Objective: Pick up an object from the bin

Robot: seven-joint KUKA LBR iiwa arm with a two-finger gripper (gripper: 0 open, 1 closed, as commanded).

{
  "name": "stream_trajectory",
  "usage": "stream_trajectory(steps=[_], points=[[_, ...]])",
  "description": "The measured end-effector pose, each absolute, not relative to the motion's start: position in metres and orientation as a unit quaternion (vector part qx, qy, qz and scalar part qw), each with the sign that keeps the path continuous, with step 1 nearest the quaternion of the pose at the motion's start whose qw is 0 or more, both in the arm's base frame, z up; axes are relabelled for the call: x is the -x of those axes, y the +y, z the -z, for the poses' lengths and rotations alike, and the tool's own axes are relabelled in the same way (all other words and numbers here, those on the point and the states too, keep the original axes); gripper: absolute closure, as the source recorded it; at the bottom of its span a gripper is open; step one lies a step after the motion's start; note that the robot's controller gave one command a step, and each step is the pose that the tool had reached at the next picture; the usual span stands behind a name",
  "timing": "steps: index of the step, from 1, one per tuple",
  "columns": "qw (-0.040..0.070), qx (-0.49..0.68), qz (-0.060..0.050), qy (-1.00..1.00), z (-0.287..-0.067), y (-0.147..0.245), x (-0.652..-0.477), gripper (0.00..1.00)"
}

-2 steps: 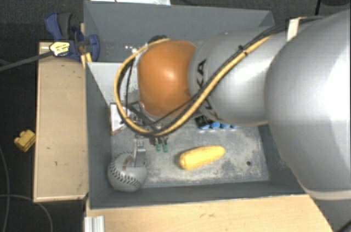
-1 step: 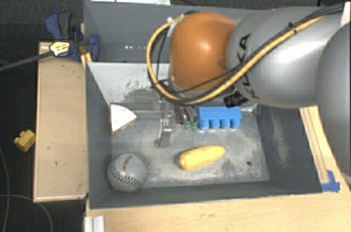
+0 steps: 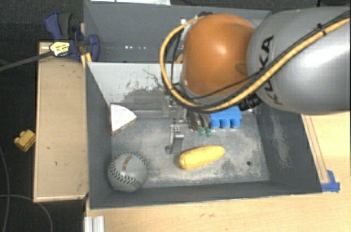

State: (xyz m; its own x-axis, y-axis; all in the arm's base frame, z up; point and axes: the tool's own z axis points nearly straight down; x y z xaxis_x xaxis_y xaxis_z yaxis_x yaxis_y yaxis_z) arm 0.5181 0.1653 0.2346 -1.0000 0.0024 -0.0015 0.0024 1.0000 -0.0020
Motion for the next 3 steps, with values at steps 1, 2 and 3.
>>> stream_trajectory(steps=[1, 2, 3], points=[[0.004, 0.052, -0.001, 0.999, -0.198, 0.137, -0.517, 0.00], [-0.001, 0.013, 0.000, 1.000, -0.179, 0.116, -0.516, 0.00], [0.000, -0.053, 0.000, 0.999, -0.184, 0.095, -0.507, 0.00]])
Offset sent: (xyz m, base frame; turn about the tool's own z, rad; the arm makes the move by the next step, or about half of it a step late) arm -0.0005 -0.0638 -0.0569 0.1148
